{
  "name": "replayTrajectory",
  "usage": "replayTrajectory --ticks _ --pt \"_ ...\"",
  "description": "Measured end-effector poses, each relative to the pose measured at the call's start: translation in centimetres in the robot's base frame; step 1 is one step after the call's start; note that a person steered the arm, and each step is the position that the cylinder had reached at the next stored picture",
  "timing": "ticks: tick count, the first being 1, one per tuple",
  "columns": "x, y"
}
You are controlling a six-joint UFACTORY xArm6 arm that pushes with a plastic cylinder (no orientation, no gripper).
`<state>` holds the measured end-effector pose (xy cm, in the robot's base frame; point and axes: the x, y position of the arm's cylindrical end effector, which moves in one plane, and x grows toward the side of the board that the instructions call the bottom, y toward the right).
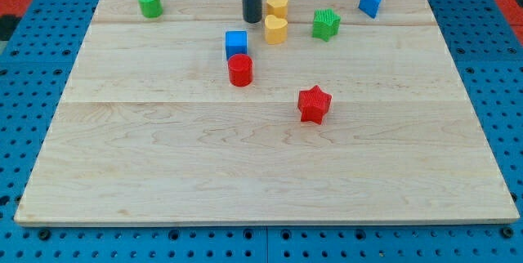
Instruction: Separate the red circle from the blue cube
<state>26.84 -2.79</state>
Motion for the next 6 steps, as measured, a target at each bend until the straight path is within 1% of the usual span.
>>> replayTrajectory --ticks 1,2,3,5,6 --pt "3.4 -0.4" --pt "7.2 -2.9" --pt "7.4 0.9" --pt "15.6 2.0" --pt "18.9 0.7"
